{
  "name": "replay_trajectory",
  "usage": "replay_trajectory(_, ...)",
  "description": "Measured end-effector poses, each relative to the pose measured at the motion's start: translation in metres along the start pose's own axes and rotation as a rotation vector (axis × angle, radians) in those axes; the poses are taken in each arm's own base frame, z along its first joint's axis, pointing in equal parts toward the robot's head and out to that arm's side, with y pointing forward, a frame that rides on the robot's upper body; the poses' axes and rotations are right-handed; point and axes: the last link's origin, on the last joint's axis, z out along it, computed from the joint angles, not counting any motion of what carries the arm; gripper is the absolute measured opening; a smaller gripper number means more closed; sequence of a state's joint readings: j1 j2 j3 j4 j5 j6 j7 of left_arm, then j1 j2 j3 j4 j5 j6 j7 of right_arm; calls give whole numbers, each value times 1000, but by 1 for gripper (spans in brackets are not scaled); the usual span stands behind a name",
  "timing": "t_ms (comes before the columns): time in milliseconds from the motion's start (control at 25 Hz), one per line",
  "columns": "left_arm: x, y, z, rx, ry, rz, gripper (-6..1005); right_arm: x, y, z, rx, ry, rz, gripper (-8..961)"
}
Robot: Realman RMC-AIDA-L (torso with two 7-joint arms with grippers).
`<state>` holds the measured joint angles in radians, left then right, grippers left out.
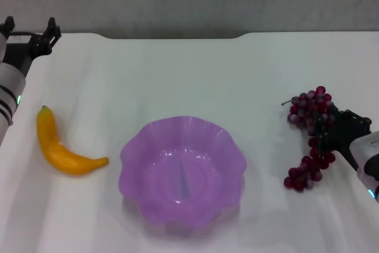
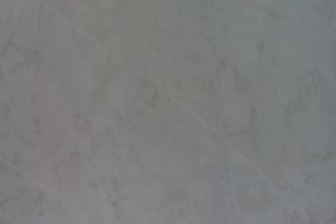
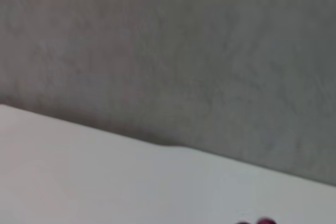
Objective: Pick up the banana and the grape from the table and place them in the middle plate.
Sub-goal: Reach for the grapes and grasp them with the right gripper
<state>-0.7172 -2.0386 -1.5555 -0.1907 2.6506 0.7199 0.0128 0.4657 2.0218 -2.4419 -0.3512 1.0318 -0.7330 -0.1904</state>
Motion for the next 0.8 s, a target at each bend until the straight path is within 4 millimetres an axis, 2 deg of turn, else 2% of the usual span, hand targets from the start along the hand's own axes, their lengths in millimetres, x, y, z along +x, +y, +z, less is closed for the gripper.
replay_trajectory(360, -4, -4, -3, 7, -9, 3, 903, -16, 4, 5, -10, -67, -6, 309)
replay_trajectory(560, -4, -4, -3, 8, -10, 3, 903, -20, 6, 7, -15, -75, -15, 200)
replay_trajectory(800, -4, -4, -3, 6, -9, 4, 903, -16, 9, 8, -21, -34, 10, -5)
